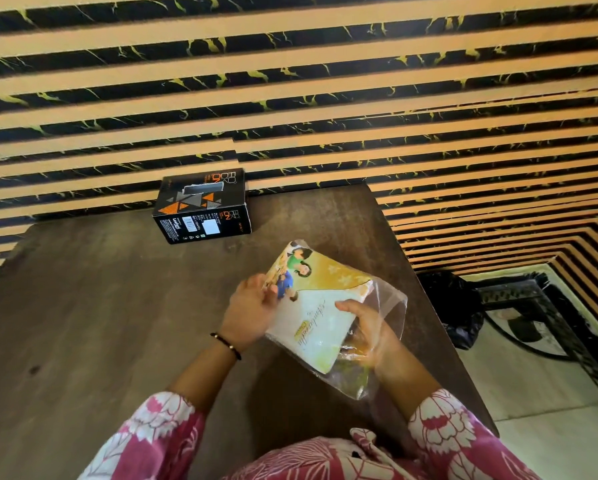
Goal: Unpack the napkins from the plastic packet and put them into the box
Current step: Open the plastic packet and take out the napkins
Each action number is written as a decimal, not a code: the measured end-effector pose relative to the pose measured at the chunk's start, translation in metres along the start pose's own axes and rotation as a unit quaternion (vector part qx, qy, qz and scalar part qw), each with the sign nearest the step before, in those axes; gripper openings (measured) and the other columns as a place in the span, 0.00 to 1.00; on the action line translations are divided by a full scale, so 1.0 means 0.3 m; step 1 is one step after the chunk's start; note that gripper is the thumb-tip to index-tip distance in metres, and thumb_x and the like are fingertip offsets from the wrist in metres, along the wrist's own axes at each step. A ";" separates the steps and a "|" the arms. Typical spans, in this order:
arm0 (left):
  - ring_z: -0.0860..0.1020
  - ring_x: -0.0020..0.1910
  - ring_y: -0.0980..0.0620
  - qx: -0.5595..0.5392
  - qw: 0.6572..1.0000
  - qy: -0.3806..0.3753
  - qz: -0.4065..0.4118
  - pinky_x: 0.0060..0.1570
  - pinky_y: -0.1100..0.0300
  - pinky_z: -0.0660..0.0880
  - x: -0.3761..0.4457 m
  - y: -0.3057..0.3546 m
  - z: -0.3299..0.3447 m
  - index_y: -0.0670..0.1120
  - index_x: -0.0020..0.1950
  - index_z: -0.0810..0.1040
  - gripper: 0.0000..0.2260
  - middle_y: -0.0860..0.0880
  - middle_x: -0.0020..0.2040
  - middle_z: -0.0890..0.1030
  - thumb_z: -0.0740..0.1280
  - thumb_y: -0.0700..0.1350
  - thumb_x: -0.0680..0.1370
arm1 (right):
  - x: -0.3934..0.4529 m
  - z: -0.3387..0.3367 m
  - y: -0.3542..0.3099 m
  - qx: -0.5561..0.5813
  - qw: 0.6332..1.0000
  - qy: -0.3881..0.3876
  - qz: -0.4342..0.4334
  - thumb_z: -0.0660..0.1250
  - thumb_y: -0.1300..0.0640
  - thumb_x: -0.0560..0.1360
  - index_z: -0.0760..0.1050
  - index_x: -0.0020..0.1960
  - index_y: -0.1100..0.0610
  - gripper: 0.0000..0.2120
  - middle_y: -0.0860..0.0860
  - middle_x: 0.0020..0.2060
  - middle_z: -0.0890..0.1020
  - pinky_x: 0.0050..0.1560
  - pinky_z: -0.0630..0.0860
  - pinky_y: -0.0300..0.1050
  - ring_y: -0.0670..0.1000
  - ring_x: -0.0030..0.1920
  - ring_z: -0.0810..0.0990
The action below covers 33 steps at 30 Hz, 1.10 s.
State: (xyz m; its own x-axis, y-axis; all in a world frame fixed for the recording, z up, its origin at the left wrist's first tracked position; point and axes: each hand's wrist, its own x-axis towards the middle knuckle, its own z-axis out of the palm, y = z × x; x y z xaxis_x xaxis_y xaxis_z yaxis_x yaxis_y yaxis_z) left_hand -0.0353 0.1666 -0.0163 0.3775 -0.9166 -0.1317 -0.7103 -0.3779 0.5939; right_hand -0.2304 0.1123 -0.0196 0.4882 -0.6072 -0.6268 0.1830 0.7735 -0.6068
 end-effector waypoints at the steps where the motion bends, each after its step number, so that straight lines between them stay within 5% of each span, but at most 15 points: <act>1: 0.70 0.63 0.39 -0.012 0.999 -0.017 -0.036 0.60 0.51 0.65 0.013 -0.016 0.005 0.38 0.65 0.67 0.17 0.37 0.63 0.73 0.55 0.48 0.81 | 0.000 -0.014 -0.001 0.011 1.000 -0.015 -0.007 0.64 0.60 0.73 0.73 0.62 0.58 0.17 0.52 0.38 0.86 0.41 0.77 0.49 0.55 0.47 0.81; 5: 0.77 0.53 0.38 -0.006 0.998 -0.032 -0.057 0.49 0.51 0.70 0.017 -0.054 0.038 0.39 0.57 0.72 0.15 0.38 0.55 0.79 0.53 0.48 0.81 | 0.012 -0.046 0.001 -0.006 0.999 -0.034 -0.026 0.67 0.59 0.73 0.72 0.63 0.54 0.19 0.56 0.57 0.80 0.53 0.77 0.58 0.57 0.56 0.79; 10: 0.78 0.39 0.44 -0.062 0.996 0.017 -0.062 0.39 0.56 0.71 -0.011 -0.085 0.037 0.44 0.42 0.78 0.06 0.43 0.38 0.82 0.65 0.44 0.76 | 0.000 -0.084 0.017 -0.062 0.998 -0.022 0.013 0.65 0.67 0.73 0.74 0.57 0.58 0.13 0.58 0.54 0.79 0.37 0.82 0.53 0.57 0.51 0.78; 15: 0.73 0.24 0.61 -0.179 0.976 0.056 -0.107 0.33 0.58 0.73 -0.059 -0.180 -0.007 0.50 0.31 0.77 0.08 0.54 0.26 0.79 0.73 0.43 0.70 | -0.001 -0.124 -0.037 -0.141 0.989 0.027 -0.028 0.66 0.71 0.70 0.71 0.63 0.53 0.24 0.58 0.53 0.82 0.42 0.81 0.53 0.59 0.52 0.81; 19: 0.78 0.34 0.50 -0.127 0.986 -0.002 -0.104 0.43 0.50 0.77 -0.094 -0.221 -0.027 0.47 0.40 0.79 0.07 0.49 0.35 0.81 0.73 0.48 0.69 | -0.044 -0.175 -0.075 -0.179 0.984 0.005 -0.019 0.65 0.71 0.70 0.72 0.59 0.50 0.23 0.57 0.53 0.82 0.43 0.81 0.53 0.59 0.52 0.81; 21: 0.78 0.51 0.48 -0.004 1.000 -0.005 -0.025 0.55 0.51 0.75 -0.104 -0.198 -0.025 0.46 0.58 0.75 0.21 0.47 0.52 0.80 0.71 0.54 0.69 | -0.051 -0.193 -0.077 -0.202 0.979 0.003 -0.017 0.64 0.70 0.70 0.71 0.60 0.49 0.23 0.57 0.54 0.81 0.48 0.79 0.56 0.60 0.54 0.80; 24: 0.51 0.74 0.51 0.094 0.983 -0.041 0.152 0.72 0.48 0.48 -0.107 -0.101 -0.029 0.54 0.74 0.52 0.43 0.56 0.74 0.54 0.69 0.64 0.66 | -0.044 -0.186 -0.063 -0.232 0.972 -0.004 -0.018 0.66 0.69 0.70 0.70 0.63 0.49 0.25 0.55 0.55 0.82 0.57 0.75 0.63 0.60 0.55 0.81; 27: 0.39 0.75 0.49 0.209 0.944 -0.129 0.219 0.68 0.46 0.34 -0.091 -0.046 0.017 0.54 0.74 0.39 0.53 0.53 0.76 0.40 0.64 0.73 0.61 | -0.043 -0.147 -0.056 -0.269 0.962 -0.005 -0.034 0.68 0.66 0.70 0.70 0.65 0.49 0.26 0.53 0.54 0.83 0.58 0.75 0.63 0.57 0.54 0.82; 33: 0.45 0.76 0.47 0.240 0.941 -0.215 0.104 0.64 0.28 0.35 -0.060 -0.117 0.080 0.57 0.72 0.32 0.58 0.51 0.77 0.42 0.58 0.79 0.54 | -0.094 -0.119 -0.098 -0.361 0.929 0.035 -0.069 0.66 0.65 0.72 0.67 0.67 0.48 0.26 0.51 0.55 0.82 0.44 0.80 0.52 0.54 0.51 0.82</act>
State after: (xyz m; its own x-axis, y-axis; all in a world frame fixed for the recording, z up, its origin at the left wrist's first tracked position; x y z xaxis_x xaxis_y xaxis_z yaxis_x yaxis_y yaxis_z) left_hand -0.0315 0.1931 -0.0539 -0.0021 -0.9064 -0.4224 -0.9676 -0.1047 0.2296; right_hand -0.2800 0.1004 -0.0015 0.4414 -0.7211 -0.5341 -0.3929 0.3798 -0.8375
